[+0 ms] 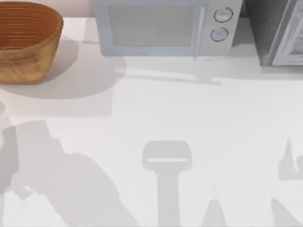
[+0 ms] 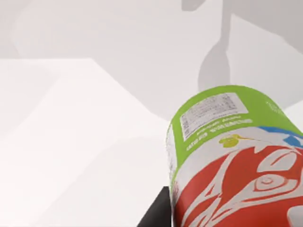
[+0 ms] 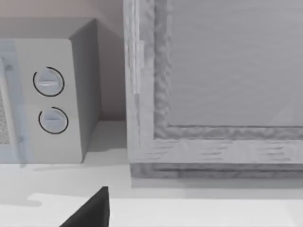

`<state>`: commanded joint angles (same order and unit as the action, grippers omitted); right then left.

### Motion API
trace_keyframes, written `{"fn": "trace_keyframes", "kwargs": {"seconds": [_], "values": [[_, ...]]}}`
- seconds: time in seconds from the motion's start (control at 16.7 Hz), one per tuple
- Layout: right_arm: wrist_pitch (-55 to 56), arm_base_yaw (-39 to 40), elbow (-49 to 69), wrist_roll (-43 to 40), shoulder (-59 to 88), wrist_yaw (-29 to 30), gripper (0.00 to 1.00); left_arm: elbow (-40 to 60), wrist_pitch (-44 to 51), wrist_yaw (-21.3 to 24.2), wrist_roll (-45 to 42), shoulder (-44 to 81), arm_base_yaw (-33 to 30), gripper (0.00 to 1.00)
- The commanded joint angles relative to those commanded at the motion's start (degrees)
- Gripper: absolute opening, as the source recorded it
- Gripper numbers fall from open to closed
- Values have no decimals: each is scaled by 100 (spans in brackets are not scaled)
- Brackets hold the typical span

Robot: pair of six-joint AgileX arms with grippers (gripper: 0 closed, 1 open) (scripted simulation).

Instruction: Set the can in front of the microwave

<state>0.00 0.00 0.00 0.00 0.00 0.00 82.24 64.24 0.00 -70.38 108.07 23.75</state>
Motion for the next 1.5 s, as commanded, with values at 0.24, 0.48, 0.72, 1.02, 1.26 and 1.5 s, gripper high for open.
{"fn": "trace_keyframes", "kwargs": {"seconds": [0.24,0.48,0.72,1.02,1.26,1.5], "values": [[0,0,0,0,0,0,100,9,13,-2,-7,14,3,0],[0,0,0,0,0,0,100,139,72,94,348,62,-219,0],[0,0,0,0,0,0,100,605,251,395,1662,220,-1008,0],[0,0,0,0,0,0,100,1513,648,778,4318,689,-2420,0],[0,0,0,0,0,0,100,2477,1001,819,6294,1361,-3498,0],[0,0,0,0,0,0,100,3496,1366,578,7984,2098,-4345,0]]}}
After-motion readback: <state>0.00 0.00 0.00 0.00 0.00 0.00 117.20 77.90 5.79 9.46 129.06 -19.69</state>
